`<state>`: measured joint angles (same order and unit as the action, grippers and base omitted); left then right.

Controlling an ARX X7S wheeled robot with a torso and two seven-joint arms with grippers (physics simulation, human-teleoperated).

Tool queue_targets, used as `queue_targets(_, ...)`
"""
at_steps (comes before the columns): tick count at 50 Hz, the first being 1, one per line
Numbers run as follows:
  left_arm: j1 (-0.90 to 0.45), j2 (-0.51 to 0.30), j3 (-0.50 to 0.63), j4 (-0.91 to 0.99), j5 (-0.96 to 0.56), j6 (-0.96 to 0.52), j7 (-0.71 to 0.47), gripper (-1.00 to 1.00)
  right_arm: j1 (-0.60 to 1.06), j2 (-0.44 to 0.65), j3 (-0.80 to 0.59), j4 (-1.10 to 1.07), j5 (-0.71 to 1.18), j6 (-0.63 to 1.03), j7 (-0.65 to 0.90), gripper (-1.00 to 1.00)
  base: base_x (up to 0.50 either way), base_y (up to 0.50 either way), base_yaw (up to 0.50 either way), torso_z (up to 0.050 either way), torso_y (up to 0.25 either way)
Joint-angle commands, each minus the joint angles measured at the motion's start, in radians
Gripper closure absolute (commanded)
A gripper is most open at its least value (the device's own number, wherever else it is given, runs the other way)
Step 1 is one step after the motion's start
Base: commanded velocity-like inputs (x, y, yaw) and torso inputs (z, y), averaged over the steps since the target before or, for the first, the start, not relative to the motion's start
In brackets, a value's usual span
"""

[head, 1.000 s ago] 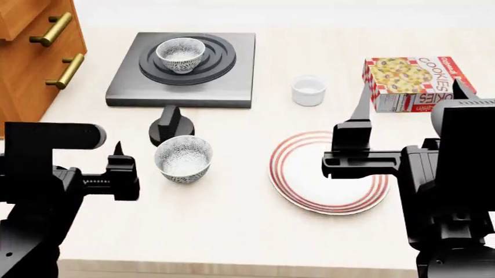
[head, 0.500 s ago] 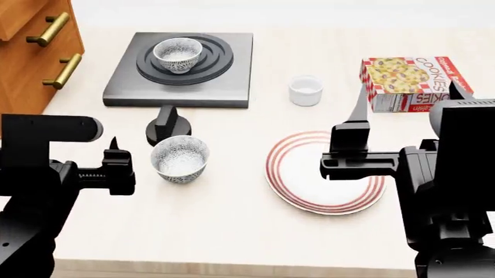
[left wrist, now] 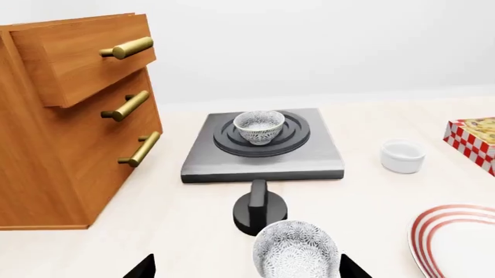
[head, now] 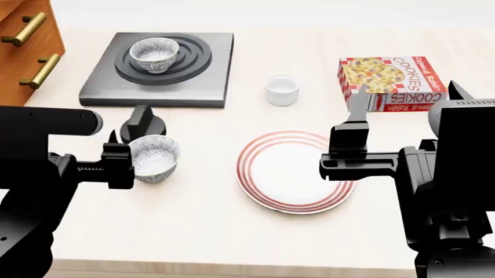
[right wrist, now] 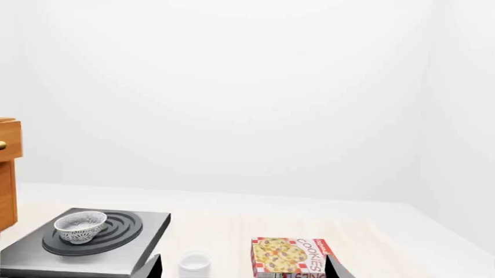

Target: Pick the akita bowl on the stove and place it on the plate.

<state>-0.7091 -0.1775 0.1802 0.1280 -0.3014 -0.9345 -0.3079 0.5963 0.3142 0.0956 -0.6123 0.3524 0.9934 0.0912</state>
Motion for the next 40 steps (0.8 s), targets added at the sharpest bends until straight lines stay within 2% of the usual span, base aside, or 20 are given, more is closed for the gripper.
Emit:
queue_targets(1, 0.000, -0.009, 0.012, 0.010, -0.001, 0.001, -0.003, -1.00, 0.000, 0.003, 0.000, 0.000, 0.005, -0.001, 0.002, -1.00, 0.00, -0.18, 0.00, 0.000, 0.000)
queue_targets(27, -0.015, -0.022, 0.022, -0.009, -0.008, 0.009, -0.007, -1.00, 0.004, 0.004, 0.003, -0.004, 0.018, -0.003, 0.012, -1.00, 0.00, -0.20, 0.00, 0.000, 0.000)
queue_targets(40, -0.017, -0.025, 0.025, -0.008, -0.013, 0.009, -0.013, -1.00, 0.000, 0.006, 0.004, 0.001, 0.022, -0.011, 0.015, -1.00, 0.00, -0.02, 0.00, 0.000, 0.000)
